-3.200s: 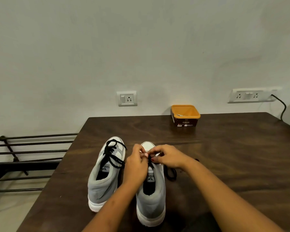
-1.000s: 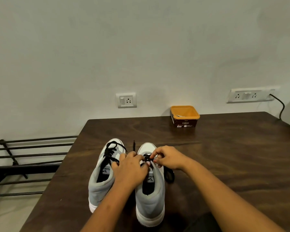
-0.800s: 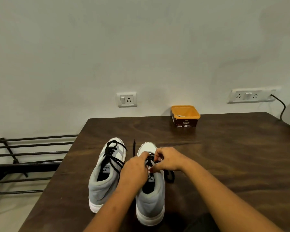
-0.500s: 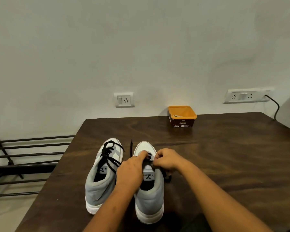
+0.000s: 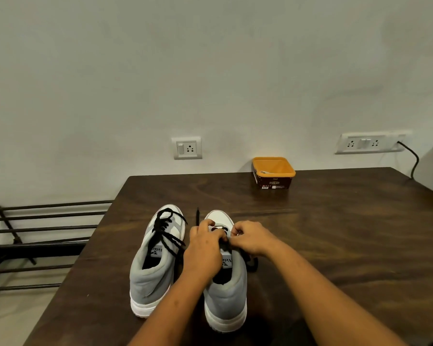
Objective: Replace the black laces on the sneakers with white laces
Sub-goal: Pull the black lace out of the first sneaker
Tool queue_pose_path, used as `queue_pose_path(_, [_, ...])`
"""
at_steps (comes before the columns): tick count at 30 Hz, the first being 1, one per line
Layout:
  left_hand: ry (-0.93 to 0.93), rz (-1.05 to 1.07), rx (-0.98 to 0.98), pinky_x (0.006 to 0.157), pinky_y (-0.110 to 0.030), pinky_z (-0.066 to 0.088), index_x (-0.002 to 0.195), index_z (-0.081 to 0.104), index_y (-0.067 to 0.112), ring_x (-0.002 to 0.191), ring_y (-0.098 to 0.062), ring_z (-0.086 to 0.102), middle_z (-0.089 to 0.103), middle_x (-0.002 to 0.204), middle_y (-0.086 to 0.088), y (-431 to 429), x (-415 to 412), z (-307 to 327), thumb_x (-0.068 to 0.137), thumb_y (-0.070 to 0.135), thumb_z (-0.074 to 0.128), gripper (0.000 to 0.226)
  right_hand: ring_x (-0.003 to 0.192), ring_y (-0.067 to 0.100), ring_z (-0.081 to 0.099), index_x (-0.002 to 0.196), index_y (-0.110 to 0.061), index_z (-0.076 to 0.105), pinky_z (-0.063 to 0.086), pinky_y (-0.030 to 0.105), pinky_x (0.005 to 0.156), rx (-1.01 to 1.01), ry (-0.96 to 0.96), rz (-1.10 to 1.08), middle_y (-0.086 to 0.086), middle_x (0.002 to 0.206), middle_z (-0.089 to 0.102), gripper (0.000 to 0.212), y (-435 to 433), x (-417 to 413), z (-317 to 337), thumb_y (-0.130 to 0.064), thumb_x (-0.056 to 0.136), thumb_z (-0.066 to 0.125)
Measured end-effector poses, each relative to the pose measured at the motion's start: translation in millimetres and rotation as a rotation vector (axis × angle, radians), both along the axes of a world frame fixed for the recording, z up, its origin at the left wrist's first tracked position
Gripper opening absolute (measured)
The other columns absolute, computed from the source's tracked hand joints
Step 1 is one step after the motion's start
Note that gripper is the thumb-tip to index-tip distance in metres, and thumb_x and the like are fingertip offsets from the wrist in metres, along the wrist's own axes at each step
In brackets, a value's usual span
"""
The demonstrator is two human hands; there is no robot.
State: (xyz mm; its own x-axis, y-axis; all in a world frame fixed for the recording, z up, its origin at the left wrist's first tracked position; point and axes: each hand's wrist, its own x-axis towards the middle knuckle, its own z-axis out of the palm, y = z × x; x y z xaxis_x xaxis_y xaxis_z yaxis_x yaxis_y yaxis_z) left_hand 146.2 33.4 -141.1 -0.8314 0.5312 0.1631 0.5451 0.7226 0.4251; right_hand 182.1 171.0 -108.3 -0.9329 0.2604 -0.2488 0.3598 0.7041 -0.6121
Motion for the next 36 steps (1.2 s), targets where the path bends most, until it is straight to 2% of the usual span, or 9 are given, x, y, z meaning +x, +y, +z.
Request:
queue_pose_path(3, [-0.223, 0.041, 0.334, 0.087, -0.026, 0.043, 0.088, 0.066, 0.013, 0.110, -0.023, 0.049, 0.047, 0.112, -0.002, 3, -10, -4, 0.080, -0.013, 0.048, 0.032, 0.072, 0.017, 0.058, 0.070, -0.027, 0.055, 0.052, 0.034, 0.072, 0.011, -0.010, -0.017, -0.002, 0.083, 0.062, 0.013, -1, 0, 1, -0.030, 0.082, 0.061])
queue_pose_path(9, [-0.732, 0.297, 0.980, 0.053, -0.028, 0.034, 0.049, 0.044, 0.017, 0.054, -0.017, 0.038, 0.039, 0.050, -0.004, 1, -8, 1, 0.075, -0.024, 0.045, 0.048, 0.060, 0.013, 0.055, 0.065, -0.023, 0.054, 0.048, 0.027, 0.052, -0.026, -0.021, -0.045, -0.004, 0.070, 0.059, 0.017, -1, 1, 0, -0.025, 0.079, 0.063])
queue_pose_path(13, [-0.697, 0.424, 1.031, 0.053, -0.030, 0.037, 0.049, 0.042, 0.015, 0.051, -0.020, 0.039, 0.042, 0.047, -0.005, 2, -9, 0, 0.079, 0.013, 0.070, 0.042, 0.068, 0.012, 0.056, 0.069, -0.024, 0.055, 0.046, 0.023, 0.051, -0.012, -0.035, -0.028, -0.005, 0.077, 0.059, 0.014, -3, 2, 3, -0.026, 0.081, 0.062])
queue_pose_path(16, [-0.790, 0.511, 1.032, 0.061, -0.034, 0.045, 0.047, 0.048, 0.014, 0.061, -0.026, 0.056, 0.057, 0.056, -0.007, 2, -9, 8, 0.079, 0.049, 0.061, 0.050, 0.072, 0.014, 0.057, 0.070, -0.024, 0.054, 0.047, 0.023, 0.046, -0.016, -0.039, -0.035, -0.004, 0.080, 0.058, 0.013, -4, 4, 5, -0.025, 0.083, 0.059])
queue_pose_path(19, [-1.032, 0.450, 1.136, 0.060, -0.029, 0.041, 0.060, 0.048, 0.013, 0.070, -0.020, 0.059, 0.063, 0.073, -0.006, -1, -9, 24, 0.097, 0.034, 0.039, 0.044, 0.076, 0.017, 0.061, 0.073, -0.025, 0.055, 0.054, 0.026, 0.052, 0.006, -0.048, -0.048, 0.000, 0.089, 0.062, 0.012, -4, 5, 7, -0.027, 0.085, 0.058])
queue_pose_path(24, [-1.122, 0.296, 1.381, 0.081, -0.035, 0.049, 0.117, 0.062, 0.019, 0.092, -0.016, 0.061, 0.066, 0.111, -0.003, 4, 0, 31, 0.103, 0.028, 0.029, 0.036, 0.079, 0.017, 0.054, 0.073, -0.024, 0.050, 0.035, 0.023, 0.053, 0.098, -0.049, -0.053, -0.001, 0.093, 0.060, 0.018, -3, 4, 8, -0.032, 0.087, 0.058])
queue_pose_path(29, [-1.077, 0.068, 1.241, 0.102, -0.056, 0.032, 0.120, 0.053, 0.046, 0.109, -0.015, 0.061, 0.063, 0.122, 0.014, -7, -7, 27, 0.098, 0.030, 0.044, 0.029, 0.072, 0.016, 0.054, 0.070, -0.022, 0.049, 0.034, 0.022, 0.047, 0.093, -0.052, -0.093, 0.000, 0.091, 0.059, 0.021, 2, 7, 9, -0.030, 0.087, 0.056])
queue_pose_path(33, [-1.079, -0.052, 0.991, 0.084, -0.041, 0.040, 0.098, 0.070, 0.025, 0.101, -0.013, 0.060, 0.073, 0.097, 0.008, -24, -13, 46, 0.089, 0.011, 0.056, 0.021, 0.063, 0.014, 0.054, 0.069, -0.022, 0.048, 0.038, 0.021, 0.044, 0.053, -0.041, -0.112, 0.000, 0.086, 0.058, 0.021, 5, 11, 10, -0.028, 0.088, 0.054])
queue_pose_path(36, [-0.830, 0.020, 0.674, 0.079, -0.036, 0.042, 0.088, 0.072, 0.017, 0.093, -0.015, 0.059, 0.071, 0.087, 0.003, -31, -16, 52, 0.088, 0.027, 0.062, 0.014, 0.061, 0.017, 0.058, 0.072, -0.022, 0.052, 0.043, 0.021, 0.045, 0.027, -0.026, -0.107, -0.001, 0.081, 0.060, 0.016, 4, 10, 8, -0.028, 0.086, 0.056])
